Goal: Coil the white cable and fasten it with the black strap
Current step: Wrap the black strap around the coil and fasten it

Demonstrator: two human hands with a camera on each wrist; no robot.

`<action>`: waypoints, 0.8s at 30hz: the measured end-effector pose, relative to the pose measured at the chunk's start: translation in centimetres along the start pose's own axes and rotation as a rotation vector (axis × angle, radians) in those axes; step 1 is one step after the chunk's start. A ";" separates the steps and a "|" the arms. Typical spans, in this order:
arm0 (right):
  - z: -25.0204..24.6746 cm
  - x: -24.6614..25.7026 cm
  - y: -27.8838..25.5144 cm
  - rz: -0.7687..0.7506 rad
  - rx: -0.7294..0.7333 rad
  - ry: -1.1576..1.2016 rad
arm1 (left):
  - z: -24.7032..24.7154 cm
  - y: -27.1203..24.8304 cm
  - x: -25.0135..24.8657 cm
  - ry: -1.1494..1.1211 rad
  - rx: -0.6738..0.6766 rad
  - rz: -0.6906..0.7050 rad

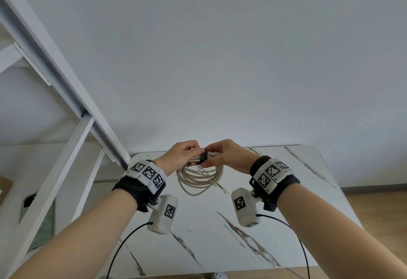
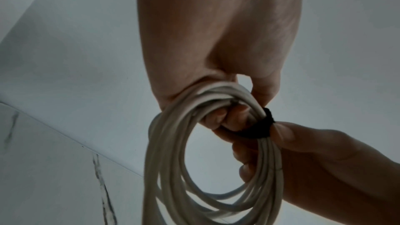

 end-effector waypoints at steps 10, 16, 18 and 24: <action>-0.1 -0.6 -0.2 0.162 0.173 0.278 | 0.8 -0.1 0.4 0.004 0.024 0.034; 0.1 -1.6 0.0 0.185 0.256 0.313 | 1.1 0.0 0.6 -0.015 0.050 0.029; -0.1 -1.9 0.2 0.172 0.202 0.312 | 0.9 0.2 0.9 0.003 0.028 0.020; 0.1 -2.1 0.3 0.102 0.149 0.331 | 0.6 0.2 0.9 0.002 0.022 0.011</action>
Point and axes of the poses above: each hand's wrist, its own y-axis towards the middle knuckle, its own z-axis out of the palm, x = y × z, the point moved 2 cm from there along y, towards the middle knuckle, and after that the axes turned 14 degrees about y, right-handed, at the moved point
